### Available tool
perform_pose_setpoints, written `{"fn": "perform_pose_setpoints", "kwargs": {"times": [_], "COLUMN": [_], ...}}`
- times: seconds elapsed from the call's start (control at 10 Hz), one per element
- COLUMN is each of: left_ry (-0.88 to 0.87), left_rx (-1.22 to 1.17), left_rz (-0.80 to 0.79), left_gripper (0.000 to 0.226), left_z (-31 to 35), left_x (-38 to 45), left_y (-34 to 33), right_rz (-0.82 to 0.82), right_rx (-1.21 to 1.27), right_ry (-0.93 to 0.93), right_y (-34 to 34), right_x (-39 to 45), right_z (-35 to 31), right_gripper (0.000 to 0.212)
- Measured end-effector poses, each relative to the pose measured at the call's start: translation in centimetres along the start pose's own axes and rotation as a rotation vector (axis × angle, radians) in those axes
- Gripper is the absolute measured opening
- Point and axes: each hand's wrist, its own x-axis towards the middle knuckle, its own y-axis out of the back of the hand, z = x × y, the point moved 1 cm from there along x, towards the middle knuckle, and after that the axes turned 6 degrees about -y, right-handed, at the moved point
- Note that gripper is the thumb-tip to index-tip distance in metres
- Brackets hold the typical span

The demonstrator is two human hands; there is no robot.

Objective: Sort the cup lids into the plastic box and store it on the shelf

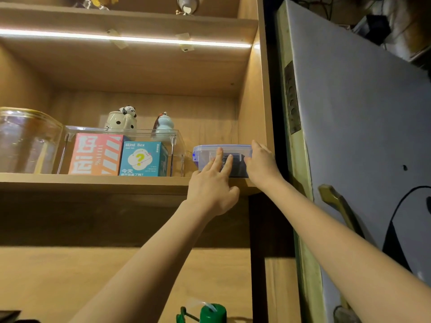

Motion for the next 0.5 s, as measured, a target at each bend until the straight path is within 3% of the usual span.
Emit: {"fn": "perform_pose_setpoints", "kwargs": {"times": [0.2,0.3,0.4,0.5], "left_ry": [0.012,-0.007,0.014,0.057], "left_rx": [-0.187,-0.296,-0.369,-0.409], "left_rz": [-0.118,0.009,0.178,0.273], "left_gripper": [0.068,0.055,0.039,0.028], "left_z": [0.2,0.0,-1.1,-2.3], "left_x": [-0.3,-1.5,-3.5,-5.8], "left_y": [2.4,5.6,8.4,10.8], "right_rz": [0.086,0.179,0.229,0.116], "right_rx": [0.141,0.365,0.705,0.878], "right_ry": [0.024,0.043,0.204,0.474], "right_y": [1.5,4.9,10.3,16.2], "right_x": [-0.8,-3.0,-7.3,-12.3], "right_z": [-0.4,-1.1,-2.6,-3.1], "right_gripper": [0.054,0.043,0.03,0.027]}}
